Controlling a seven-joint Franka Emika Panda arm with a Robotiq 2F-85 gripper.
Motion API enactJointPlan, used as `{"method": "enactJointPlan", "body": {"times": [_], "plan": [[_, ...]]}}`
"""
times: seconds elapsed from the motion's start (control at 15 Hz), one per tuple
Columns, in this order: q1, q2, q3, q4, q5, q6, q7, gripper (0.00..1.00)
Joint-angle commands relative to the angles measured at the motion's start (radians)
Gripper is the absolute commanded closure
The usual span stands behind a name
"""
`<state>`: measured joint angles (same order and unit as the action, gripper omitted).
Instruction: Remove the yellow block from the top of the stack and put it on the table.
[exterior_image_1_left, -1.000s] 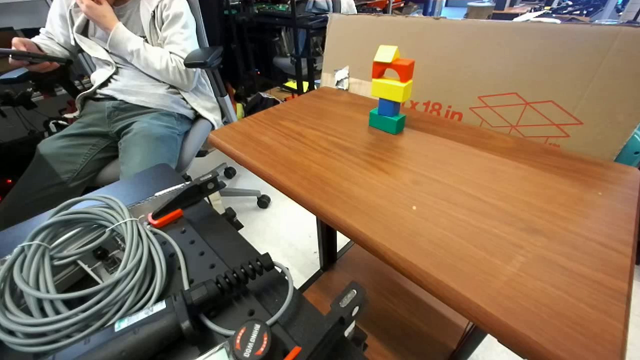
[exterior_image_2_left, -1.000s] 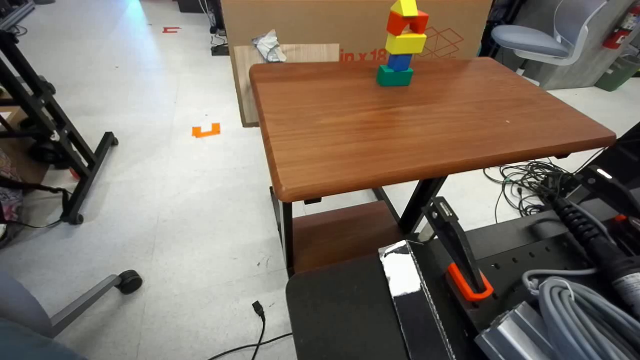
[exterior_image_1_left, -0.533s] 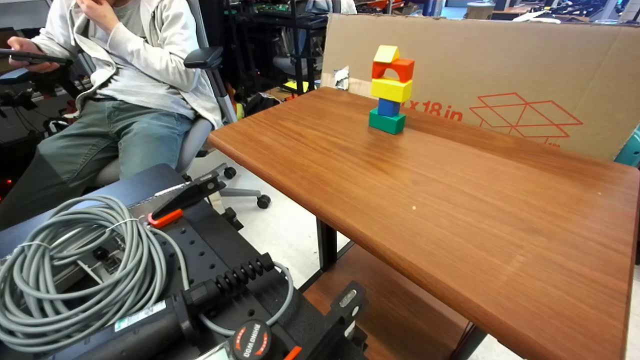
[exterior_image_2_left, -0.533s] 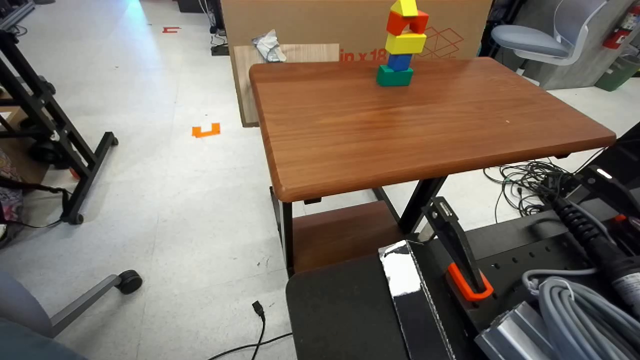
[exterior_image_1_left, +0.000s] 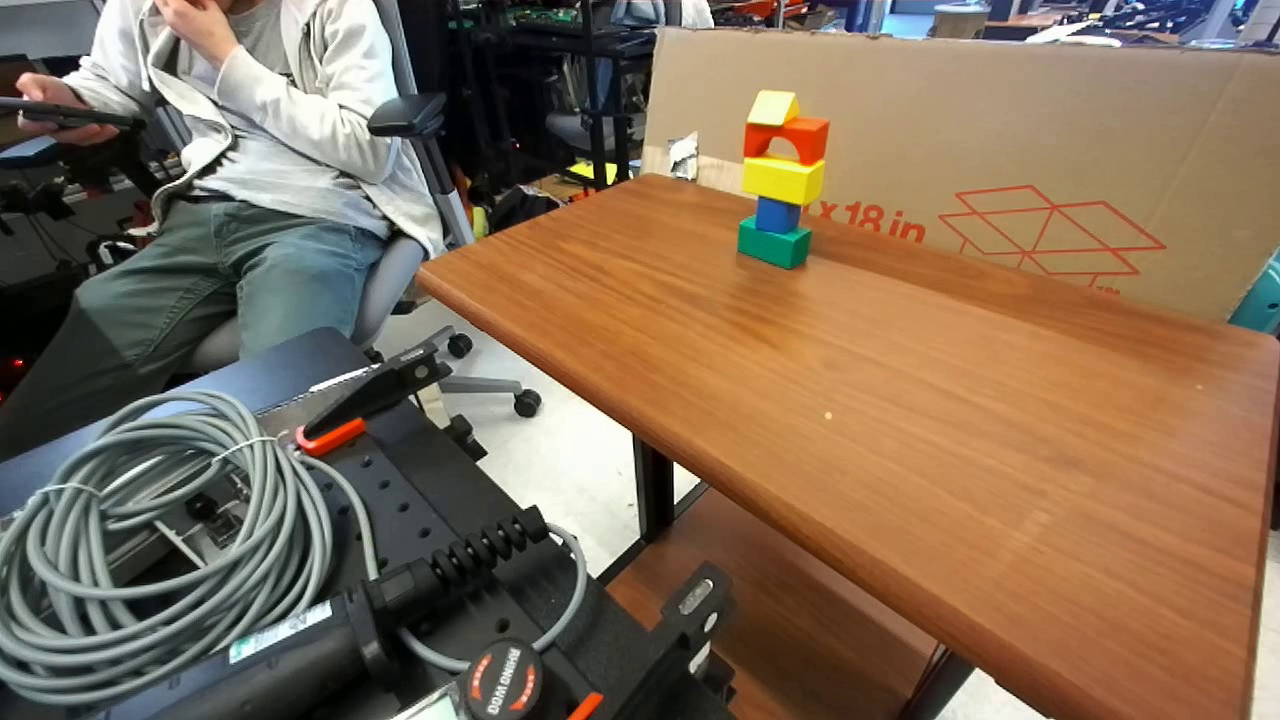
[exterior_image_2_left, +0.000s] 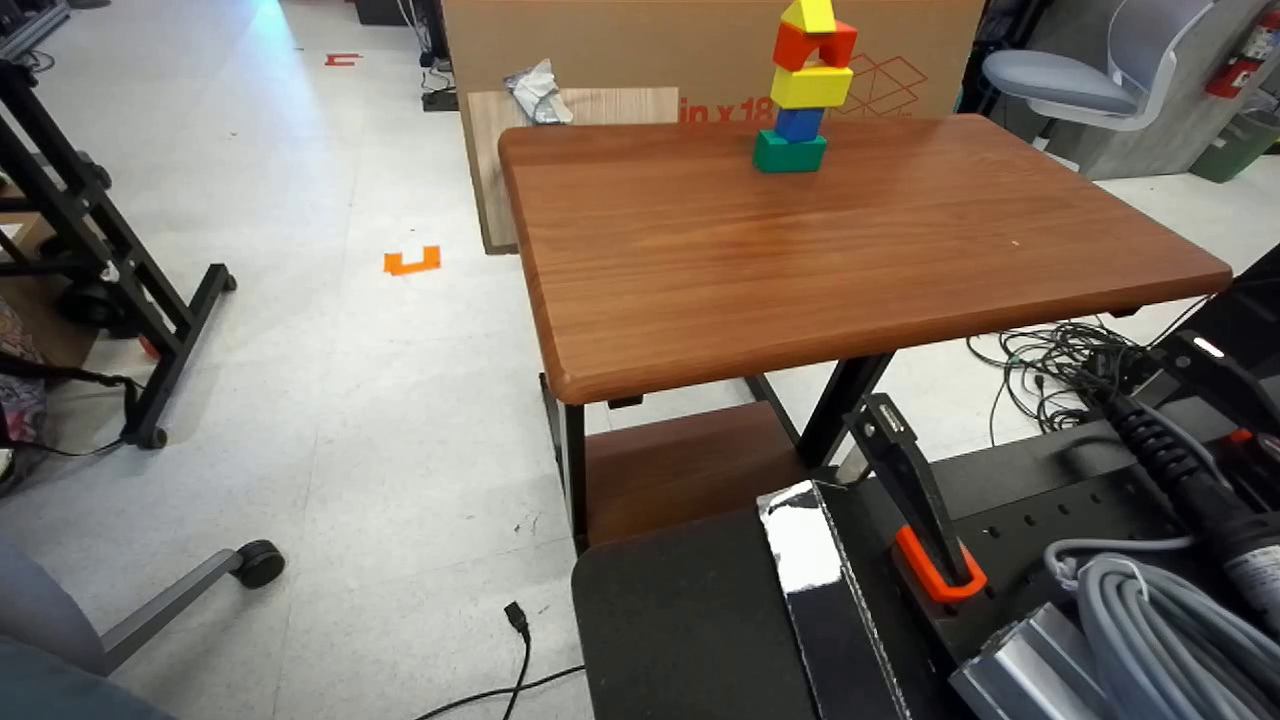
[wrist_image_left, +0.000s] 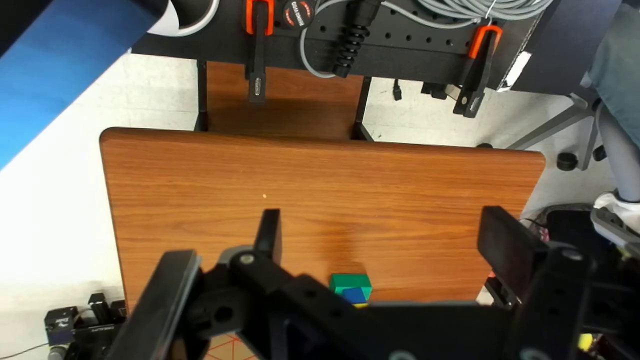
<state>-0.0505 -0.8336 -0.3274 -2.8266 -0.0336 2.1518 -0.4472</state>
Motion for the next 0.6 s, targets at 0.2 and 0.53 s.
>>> {"method": "enactJointPlan", "body": {"times": [0.2,0.53], "plan": [[0.094,0.229,0.050,0.139,0.119,-0.022,0.071,0.00],[0.152,0.479,0.133,0.294,0.246,0.053,0.150,0.00]]}}
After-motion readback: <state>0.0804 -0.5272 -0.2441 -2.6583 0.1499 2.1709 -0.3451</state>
